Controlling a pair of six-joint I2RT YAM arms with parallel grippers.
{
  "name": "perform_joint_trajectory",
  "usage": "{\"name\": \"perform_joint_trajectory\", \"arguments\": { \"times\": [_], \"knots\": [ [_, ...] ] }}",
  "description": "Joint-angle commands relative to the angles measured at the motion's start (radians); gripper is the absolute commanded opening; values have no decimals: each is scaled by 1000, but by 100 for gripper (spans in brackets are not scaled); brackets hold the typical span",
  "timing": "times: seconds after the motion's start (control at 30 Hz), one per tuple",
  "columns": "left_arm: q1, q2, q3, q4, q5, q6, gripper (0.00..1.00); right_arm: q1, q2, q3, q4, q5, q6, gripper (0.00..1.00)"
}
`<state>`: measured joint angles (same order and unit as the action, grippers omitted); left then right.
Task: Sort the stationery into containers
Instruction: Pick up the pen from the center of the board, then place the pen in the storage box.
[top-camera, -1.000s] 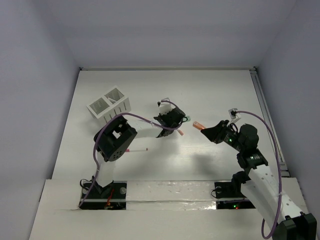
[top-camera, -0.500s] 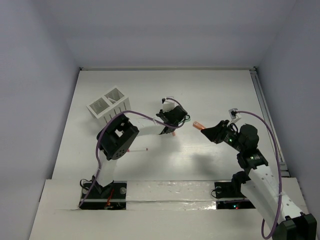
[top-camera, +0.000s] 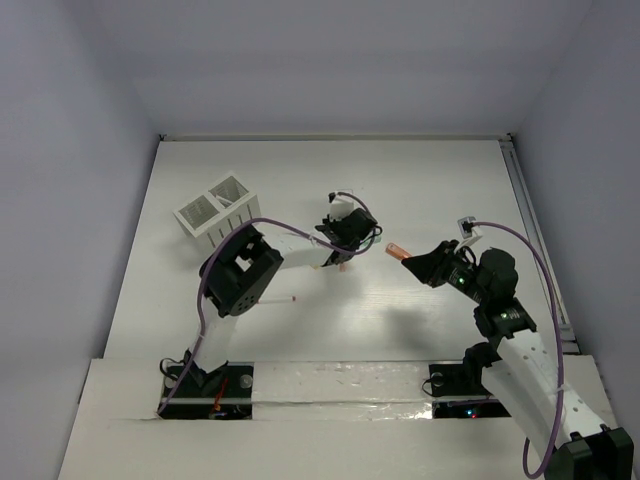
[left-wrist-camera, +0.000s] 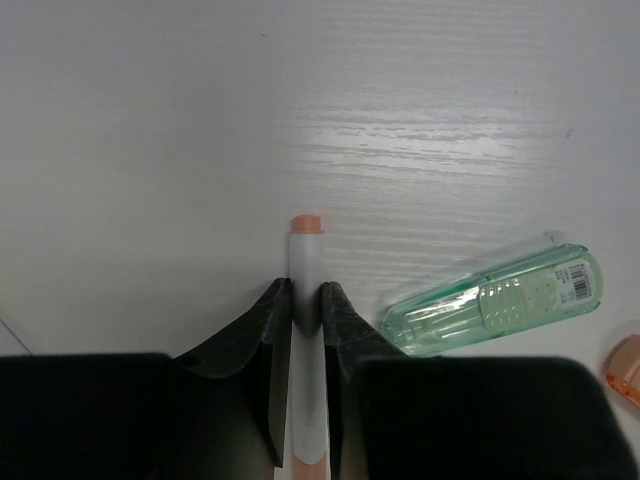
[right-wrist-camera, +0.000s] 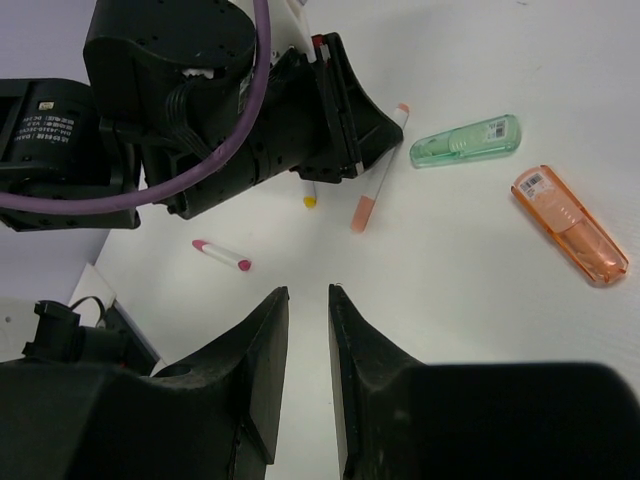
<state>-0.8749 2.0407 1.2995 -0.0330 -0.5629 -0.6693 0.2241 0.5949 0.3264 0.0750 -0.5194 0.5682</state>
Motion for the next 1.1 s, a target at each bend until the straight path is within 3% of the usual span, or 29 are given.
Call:
{"name": "perform_joint_trajectory", "arguments": {
  "times": [0.0, 0.3, 0.53, 0.73, 0.9, 1.07],
  "knots": [
    [4, -88, -54, -2, -28, 17, 0, 8, -7, -4, 52, -11, 2, 28],
    [73, -359, -43, 79, 15, 82, 0, 8, 2, -4, 57, -7, -1, 28],
    [316, -525, -23, 96, 3, 171, 0, 8, -15, -7, 66, -1, 9, 28],
    [510, -563, 1, 123, -71, 313, 0, 17, -7, 17, 69, -10, 12, 27],
    [608, -586, -75, 225, -110, 399, 0, 29, -12, 25, 81, -4, 36, 14],
    [637, -557, -109, 334, -133, 493, 0, 99, 29, 54, 78, 51, 16, 1]
  ]
}}
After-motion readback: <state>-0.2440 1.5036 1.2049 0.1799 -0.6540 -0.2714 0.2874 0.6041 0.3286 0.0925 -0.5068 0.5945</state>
